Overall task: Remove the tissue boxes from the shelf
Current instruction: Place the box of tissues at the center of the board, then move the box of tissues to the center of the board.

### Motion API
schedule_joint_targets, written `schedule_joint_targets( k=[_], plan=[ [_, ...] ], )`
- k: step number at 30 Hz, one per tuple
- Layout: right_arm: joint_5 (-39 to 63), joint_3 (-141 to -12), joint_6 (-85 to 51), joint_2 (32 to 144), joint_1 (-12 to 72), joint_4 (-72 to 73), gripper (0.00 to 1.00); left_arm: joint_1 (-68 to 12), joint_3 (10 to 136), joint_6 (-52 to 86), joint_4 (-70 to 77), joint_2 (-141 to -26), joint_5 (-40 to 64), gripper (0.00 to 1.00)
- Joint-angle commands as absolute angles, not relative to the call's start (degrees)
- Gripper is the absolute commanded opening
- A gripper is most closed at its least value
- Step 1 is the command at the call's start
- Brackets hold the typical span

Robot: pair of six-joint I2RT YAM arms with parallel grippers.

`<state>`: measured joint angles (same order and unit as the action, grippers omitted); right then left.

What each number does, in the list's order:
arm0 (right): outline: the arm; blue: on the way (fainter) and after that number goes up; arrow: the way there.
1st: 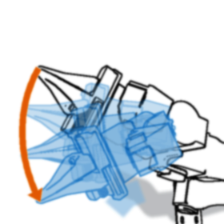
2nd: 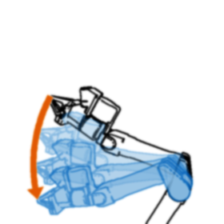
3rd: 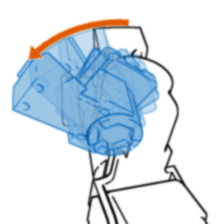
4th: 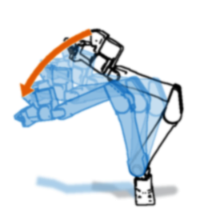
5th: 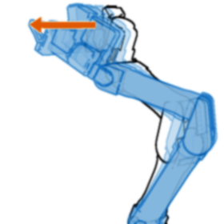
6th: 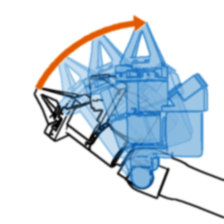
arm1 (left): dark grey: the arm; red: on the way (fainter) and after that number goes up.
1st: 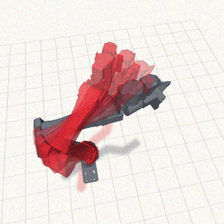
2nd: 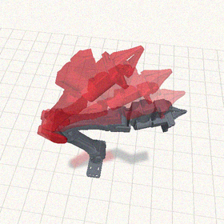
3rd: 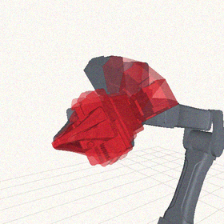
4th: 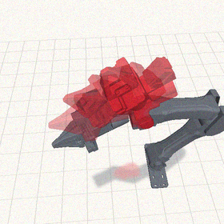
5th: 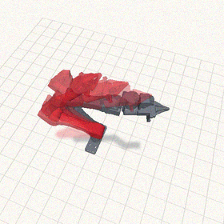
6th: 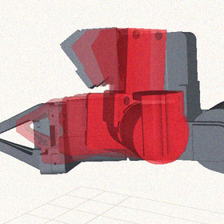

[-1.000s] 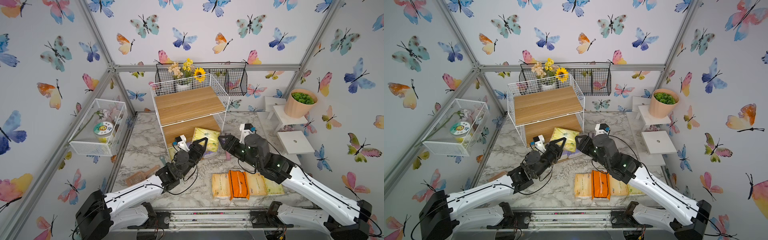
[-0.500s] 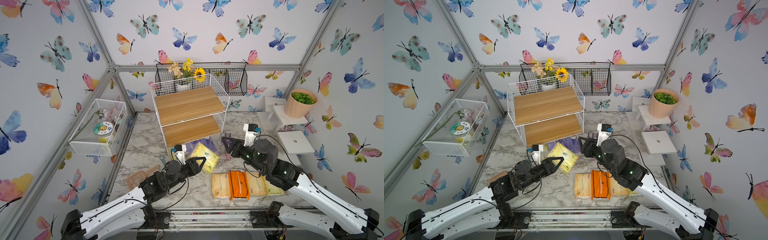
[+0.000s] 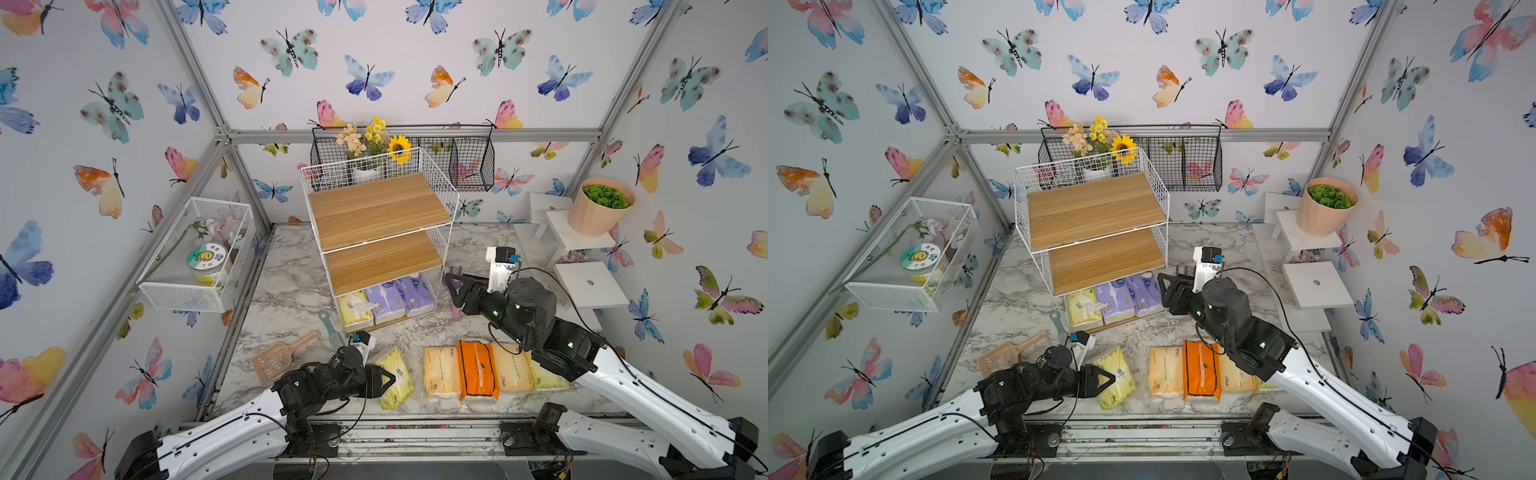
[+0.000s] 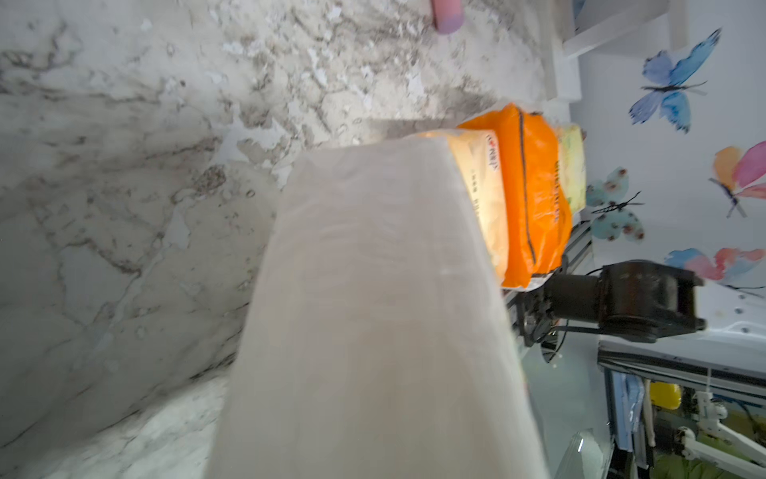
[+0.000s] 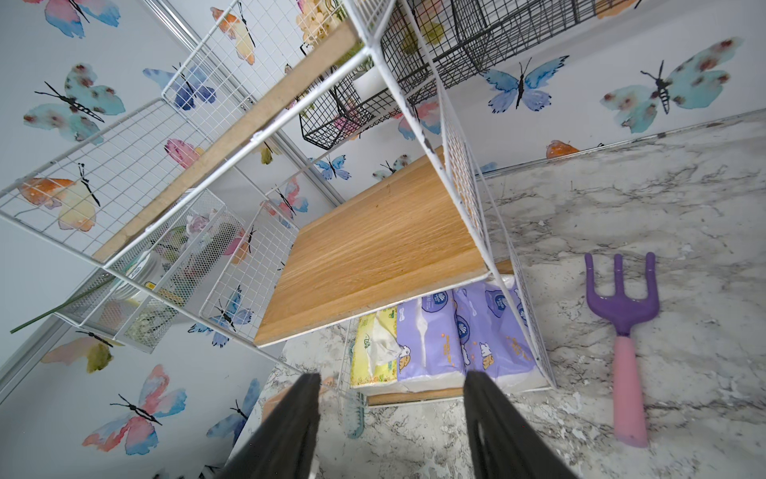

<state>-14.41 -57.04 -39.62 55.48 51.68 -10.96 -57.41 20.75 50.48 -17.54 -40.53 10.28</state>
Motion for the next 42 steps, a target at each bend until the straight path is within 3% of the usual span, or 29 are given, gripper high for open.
schedule_joint_targets(
  k=[1, 12, 15, 18, 25, 29, 35, 42],
  plan=[
    [-12.81, -56.4, -38.85, 56.12, 51.59, -9.71, 0.6, -57.53, 21.06, 46.28, -14.8, -43.13, 15.39, 0.38],
    [-12.22, -57.7, -38.85, 58.09, 51.59, -12.99, 0.59, -54.81, 22.82, 40.53, -1.69, -57.77, 23.89, 0.45],
    [-12.13, -57.7, -38.67, 57.92, 51.59, -12.96, 0.59, -53.74, 23.41, 40.56, -3.78, -59.96, 21.56, 0.74],
    [-12.17, -57.66, -38.58, 58.0, 51.59, -12.9, 0.58, -53.48, 25.33, 41.25, -9.45, -60.4, 14.28, 0.89],
    [-12.04, -58.36, -37.82, 60.38, 51.59, -16.34, 0.57, -53.44, 25.77, 48.69, -19.94, -52.96, 5.16, 0.96],
    [-9.95, -57.81, -37.02, 61.86, 51.59, -17.93, 0.57, -53.42, 23.19, 51.82, -23.14, -47.45, 4.68, 0.95],
    [-5.69, -56.68, -36.67, 62.59, 51.59, -17.08, 0.54, -53.44, 19.15, 53.78, -14.95, -48.05, 8.85, 0.81],
    [-4.5, -55.14, -37.57, 62.25, 51.59, -16.38, 0.51, -53.53, 18.77, 52.69, -5.2, -54.82, 12.22, 0.46]
  ],
)
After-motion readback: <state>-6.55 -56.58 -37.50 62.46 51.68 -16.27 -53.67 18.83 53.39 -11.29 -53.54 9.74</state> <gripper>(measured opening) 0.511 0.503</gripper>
